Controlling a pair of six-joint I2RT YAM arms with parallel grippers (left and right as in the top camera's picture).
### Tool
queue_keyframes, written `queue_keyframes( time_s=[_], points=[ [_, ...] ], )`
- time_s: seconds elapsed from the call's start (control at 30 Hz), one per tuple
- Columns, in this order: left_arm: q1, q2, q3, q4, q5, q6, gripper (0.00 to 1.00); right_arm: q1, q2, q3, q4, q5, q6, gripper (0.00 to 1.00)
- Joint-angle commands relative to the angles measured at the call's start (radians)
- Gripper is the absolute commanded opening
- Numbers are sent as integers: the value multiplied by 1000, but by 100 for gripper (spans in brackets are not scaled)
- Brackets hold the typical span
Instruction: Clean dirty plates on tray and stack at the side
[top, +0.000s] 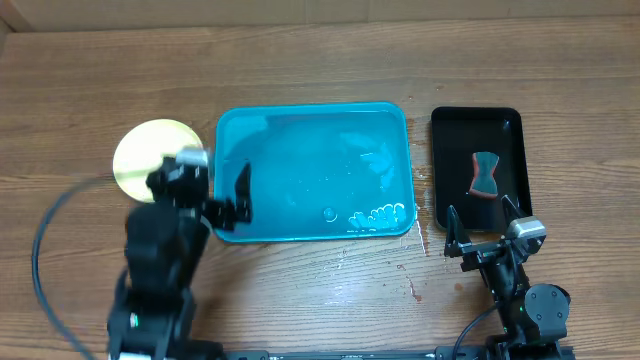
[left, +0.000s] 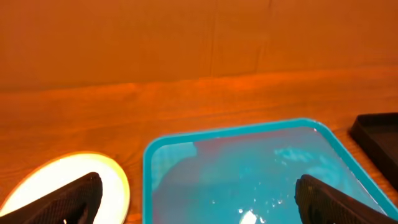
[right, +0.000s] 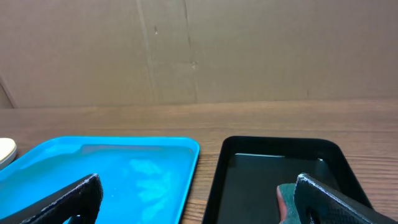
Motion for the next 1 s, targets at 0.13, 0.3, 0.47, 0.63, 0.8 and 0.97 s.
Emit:
queue_keyframes(
  time_s=[0.13, 0.3, 0.47, 0.63, 0.8, 0.97],
  points=[
    [18, -331, -270, 131, 57, 154, 100, 6, -9, -10, 5, 7, 5, 100],
    [35, -492, -425, 222, 123, 222, 100, 6, -9, -10, 5, 7, 5, 100],
    [53, -574, -541, 280, 122, 222, 100, 6, -9, -10, 5, 6, 5, 100],
    [80, -626, -601, 289, 122, 223, 99, 6, -9, -10, 5, 7, 5, 100],
    [91, -649, -625, 277, 121, 226, 100, 6, -9, -10, 5, 7, 5, 100],
    [91, -649, -625, 226, 118, 252, 100, 6, -9, -10, 5, 7, 5, 100]
  ],
)
